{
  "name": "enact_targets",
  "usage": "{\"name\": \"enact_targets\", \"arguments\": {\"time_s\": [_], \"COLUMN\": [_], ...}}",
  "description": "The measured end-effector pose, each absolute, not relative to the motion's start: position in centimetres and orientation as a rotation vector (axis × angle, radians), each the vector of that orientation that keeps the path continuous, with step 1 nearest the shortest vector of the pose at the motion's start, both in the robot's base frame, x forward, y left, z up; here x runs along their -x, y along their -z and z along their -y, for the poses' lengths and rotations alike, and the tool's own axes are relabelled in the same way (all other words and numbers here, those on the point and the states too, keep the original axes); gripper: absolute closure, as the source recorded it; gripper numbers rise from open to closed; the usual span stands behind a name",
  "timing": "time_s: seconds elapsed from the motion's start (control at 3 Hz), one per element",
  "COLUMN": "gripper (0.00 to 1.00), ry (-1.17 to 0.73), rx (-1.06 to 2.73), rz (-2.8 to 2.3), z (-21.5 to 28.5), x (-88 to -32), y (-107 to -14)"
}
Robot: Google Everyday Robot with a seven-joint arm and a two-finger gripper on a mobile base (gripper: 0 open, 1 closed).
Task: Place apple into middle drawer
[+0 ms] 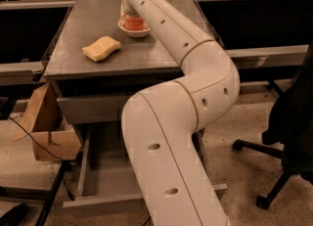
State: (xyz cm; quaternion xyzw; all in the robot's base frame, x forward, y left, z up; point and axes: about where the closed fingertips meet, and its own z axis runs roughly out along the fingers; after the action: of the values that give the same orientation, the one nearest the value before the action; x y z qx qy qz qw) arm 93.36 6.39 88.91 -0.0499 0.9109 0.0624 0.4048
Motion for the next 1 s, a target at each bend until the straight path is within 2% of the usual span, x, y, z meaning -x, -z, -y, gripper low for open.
{"name": "enact_targets", "arguments": {"time_s": [0.33,0.67,1.0], "gripper": [0.16,0.19,0.42], "ry": [-0.163,-0.173,-0.174], "rx": [0.128,0.131,0.131], "rz": [-2.304,-2.307,-2.308], "z": [-6.32,-6.24,-6.23], "x": [-93.32,-93.29,-93.29], "y": [-88.85,-88.82,-88.82]}}
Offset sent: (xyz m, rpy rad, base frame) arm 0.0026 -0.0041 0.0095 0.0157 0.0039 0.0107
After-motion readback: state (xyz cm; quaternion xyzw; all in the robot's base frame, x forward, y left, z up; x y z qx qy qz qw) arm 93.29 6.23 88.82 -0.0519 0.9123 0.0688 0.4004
